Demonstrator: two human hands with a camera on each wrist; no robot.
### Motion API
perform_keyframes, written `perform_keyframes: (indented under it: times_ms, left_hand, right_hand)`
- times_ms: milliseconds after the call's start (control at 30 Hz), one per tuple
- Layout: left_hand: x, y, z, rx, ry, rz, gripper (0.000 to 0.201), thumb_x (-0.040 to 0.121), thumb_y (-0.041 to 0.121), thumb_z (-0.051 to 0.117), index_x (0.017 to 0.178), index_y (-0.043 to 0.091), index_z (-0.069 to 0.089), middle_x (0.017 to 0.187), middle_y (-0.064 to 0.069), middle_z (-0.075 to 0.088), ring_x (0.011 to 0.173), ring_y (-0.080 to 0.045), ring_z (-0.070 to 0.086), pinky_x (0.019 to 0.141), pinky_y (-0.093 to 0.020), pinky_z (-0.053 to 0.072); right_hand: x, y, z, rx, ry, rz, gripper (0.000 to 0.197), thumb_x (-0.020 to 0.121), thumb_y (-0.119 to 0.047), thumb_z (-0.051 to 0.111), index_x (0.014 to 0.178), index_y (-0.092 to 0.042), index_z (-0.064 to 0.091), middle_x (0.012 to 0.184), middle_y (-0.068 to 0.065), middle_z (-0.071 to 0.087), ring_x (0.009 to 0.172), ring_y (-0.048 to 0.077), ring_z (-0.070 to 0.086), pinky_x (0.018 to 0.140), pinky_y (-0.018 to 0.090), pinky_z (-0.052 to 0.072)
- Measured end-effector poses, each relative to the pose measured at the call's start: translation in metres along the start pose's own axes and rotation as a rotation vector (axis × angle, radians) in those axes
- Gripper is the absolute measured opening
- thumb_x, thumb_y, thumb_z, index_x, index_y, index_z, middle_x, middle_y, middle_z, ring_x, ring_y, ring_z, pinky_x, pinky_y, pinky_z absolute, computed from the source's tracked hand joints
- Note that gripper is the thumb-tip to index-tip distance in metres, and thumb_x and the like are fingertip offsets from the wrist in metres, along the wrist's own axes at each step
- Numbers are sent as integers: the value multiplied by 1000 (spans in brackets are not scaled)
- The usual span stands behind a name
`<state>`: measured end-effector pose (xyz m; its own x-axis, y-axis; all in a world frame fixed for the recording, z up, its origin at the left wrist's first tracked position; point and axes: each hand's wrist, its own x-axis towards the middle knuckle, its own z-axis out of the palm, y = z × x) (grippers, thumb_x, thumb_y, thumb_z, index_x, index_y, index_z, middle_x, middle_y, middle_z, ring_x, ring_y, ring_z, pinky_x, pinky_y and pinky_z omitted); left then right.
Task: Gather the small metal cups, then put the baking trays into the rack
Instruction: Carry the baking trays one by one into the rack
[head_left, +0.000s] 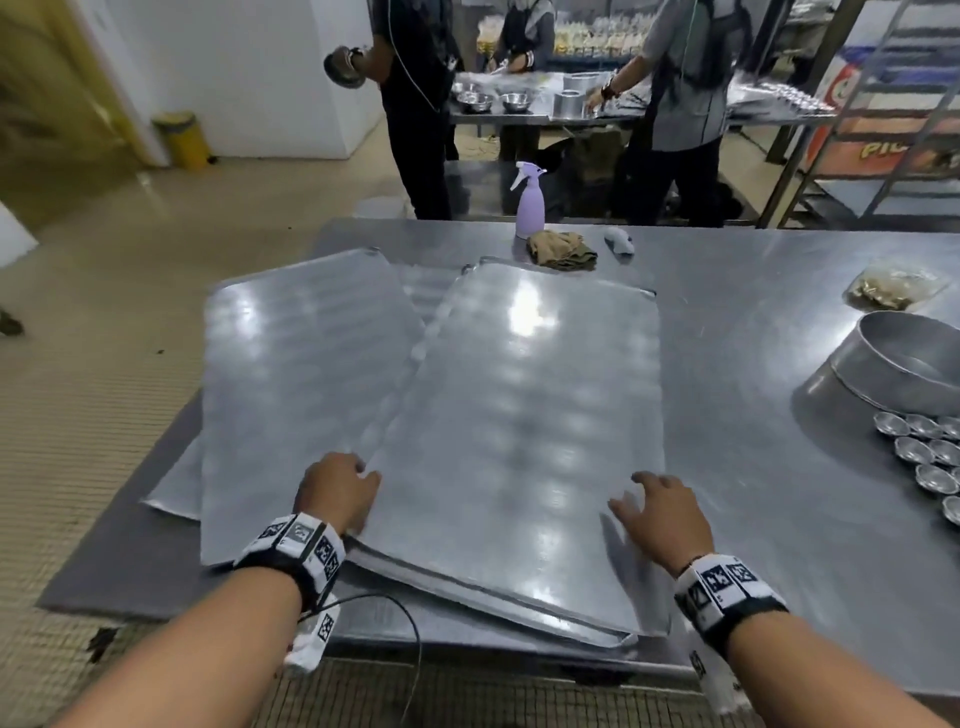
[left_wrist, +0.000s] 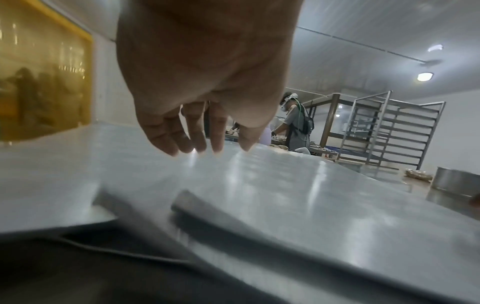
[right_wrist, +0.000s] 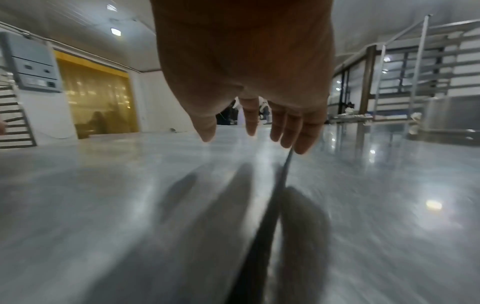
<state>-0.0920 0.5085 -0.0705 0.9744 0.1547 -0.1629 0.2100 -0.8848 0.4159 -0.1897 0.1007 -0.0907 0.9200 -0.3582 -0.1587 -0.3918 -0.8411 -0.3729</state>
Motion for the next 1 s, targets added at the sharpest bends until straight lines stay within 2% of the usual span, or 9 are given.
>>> perform_keyframes:
  times_ms: [133, 267, 367, 433, 633, 733, 833, 933, 1000]
  left_hand:
    - [5, -4, -10, -13, -10, -19, 39, 88, 43, 67, 115, 16, 70, 117, -10, 70, 106, -30, 64, 89, -34, 51]
    - [6, 5, -5, -54, -146, -20, 48, 88, 37, 69, 128, 12, 62, 128, -12, 66, 114, -29, 63, 93, -31, 47]
    - [9, 10, -1, -56, -218, -6, 50, 88, 38, 67, 129, 11, 58, 131, -13, 63, 115, -31, 61, 94, -33, 48]
    - [16, 12, 1, -70, -236, -14, 50, 86, 41, 67, 126, 12, 58, 126, -13, 65, 109, -31, 62, 92, -35, 50]
    - [44, 22, 10, -240, -233, -35, 60, 86, 34, 69, 137, 8, 52, 133, -14, 60, 117, -31, 59, 93, -32, 45]
    - [62, 23, 15, -342, -236, -54, 56, 85, 32, 70, 134, 12, 53, 122, -7, 62, 112, -27, 59, 94, -33, 47]
    - [78, 27, 18, -430, -266, -45, 28, 88, 21, 70, 111, 18, 55, 93, 4, 59, 98, -23, 57, 86, -30, 44]
    - [100, 34, 20, -507, -309, -31, 58, 84, 27, 72, 136, 10, 54, 127, -9, 62, 109, -23, 58, 94, -33, 46]
    - [112, 39, 19, -545, -329, -34, 65, 88, 21, 73, 145, 6, 45, 136, -14, 55, 110, -23, 55, 90, -29, 42]
  right_hand:
    - [3, 17, 14, 66, -53, 150, 65, 86, -53, 62, 133, -12, 45, 131, 20, 49, 113, 38, 55, 90, 44, 52]
    - [-1, 17, 23, 226, -13, 232, 72, 91, -43, 63, 146, -5, 35, 141, 22, 49, 122, 38, 55, 97, 43, 47]
    - [-6, 12, 21, 390, 11, 273, 56, 90, -36, 65, 135, -9, 45, 128, 15, 61, 101, 31, 60, 84, 36, 47]
    - [-9, 10, 19, 432, -6, 291, 50, 91, -36, 63, 132, -12, 49, 124, 11, 64, 91, 26, 55, 80, 33, 43]
    - [-9, 8, 16, 515, 14, 330, 50, 92, -42, 60, 136, -22, 47, 122, 5, 65, 91, 23, 57, 81, 33, 44]
    - [-10, 4, 17, 517, 21, 340, 49, 94, -45, 59, 136, -24, 46, 125, 4, 64, 93, 21, 57, 82, 32, 44]
    - [-2, -2, 12, 462, 23, 391, 48, 96, -43, 58, 136, -19, 46, 125, 8, 64, 96, 27, 59, 81, 31, 42]
    - [11, -6, 10, 387, 26, 429, 48, 96, -41, 58, 134, -13, 49, 127, 12, 64, 109, 32, 62, 81, 32, 41]
    - [18, -7, 12, 379, 24, 448, 47, 96, -40, 59, 133, -12, 49, 128, 12, 64, 110, 33, 62, 81, 32, 41]
